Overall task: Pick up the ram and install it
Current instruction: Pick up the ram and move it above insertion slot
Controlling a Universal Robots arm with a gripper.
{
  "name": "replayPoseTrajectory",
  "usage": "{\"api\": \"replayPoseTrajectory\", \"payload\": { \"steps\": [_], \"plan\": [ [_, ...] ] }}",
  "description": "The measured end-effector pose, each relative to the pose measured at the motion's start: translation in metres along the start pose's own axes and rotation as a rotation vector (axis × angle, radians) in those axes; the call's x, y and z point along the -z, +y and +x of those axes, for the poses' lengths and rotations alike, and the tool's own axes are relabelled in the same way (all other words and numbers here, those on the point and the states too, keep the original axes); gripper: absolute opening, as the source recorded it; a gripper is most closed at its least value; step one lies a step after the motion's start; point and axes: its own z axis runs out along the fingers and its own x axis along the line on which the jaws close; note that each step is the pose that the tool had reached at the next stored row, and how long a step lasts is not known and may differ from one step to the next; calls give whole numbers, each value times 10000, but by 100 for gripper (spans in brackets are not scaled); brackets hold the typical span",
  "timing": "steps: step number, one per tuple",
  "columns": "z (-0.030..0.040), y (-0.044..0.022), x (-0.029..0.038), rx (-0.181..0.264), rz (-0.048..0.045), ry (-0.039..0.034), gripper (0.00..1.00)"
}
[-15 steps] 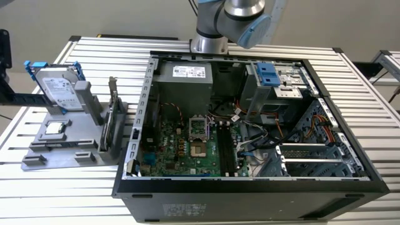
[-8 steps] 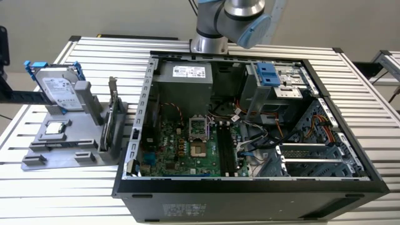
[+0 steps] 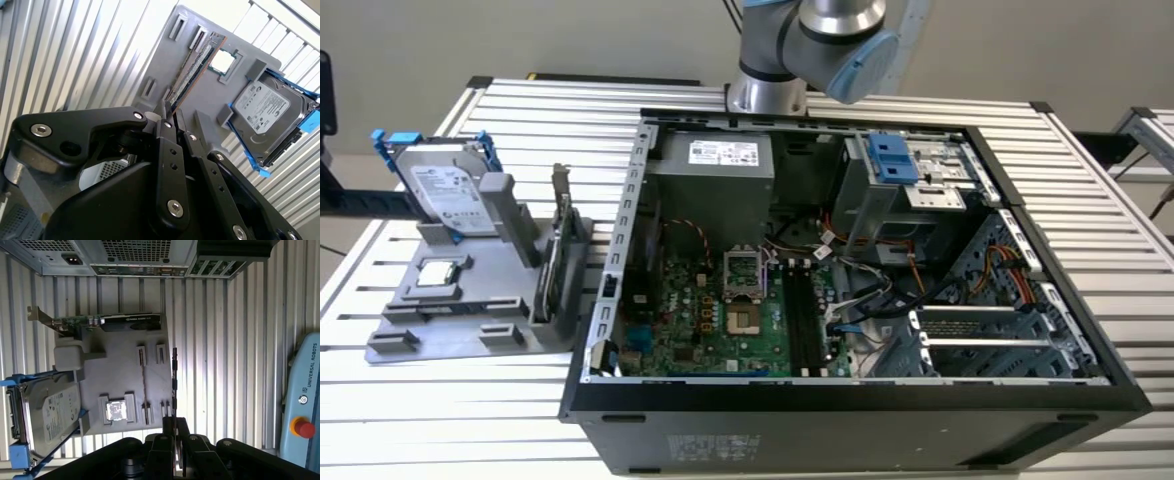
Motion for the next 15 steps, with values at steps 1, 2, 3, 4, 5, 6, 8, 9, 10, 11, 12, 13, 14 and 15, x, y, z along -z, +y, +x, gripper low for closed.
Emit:
{"api": "replayPoseTrajectory", "payload": {
  "steps": [1,2,3,4,5,6,8,9,10,11,12,13,14,15],
  "plan": [
    [0,0,5,0,0,0,0],
    [-1,0,11,0,0,0,0],
    [-1,0,15,0,0,0,0],
    [-1,0,20,0,0,0,0],
    [-2,0,25,-1,0,1,0],
    [-2,0,30,0,0,0,0],
    [-3,0,39,0,0,0,0],
    [-3,0,43,0,0,0,0],
    [-3,1,48,0,-1,1,0],
    [-3,1,52,0,-1,0,0],
    [-4,1,58,0,0,0,0],
    [-4,1,62,0,0,0,0],
    [-4,1,66,0,0,1,0],
    [-5,1,70,0,0,0,0]
  ]
}}
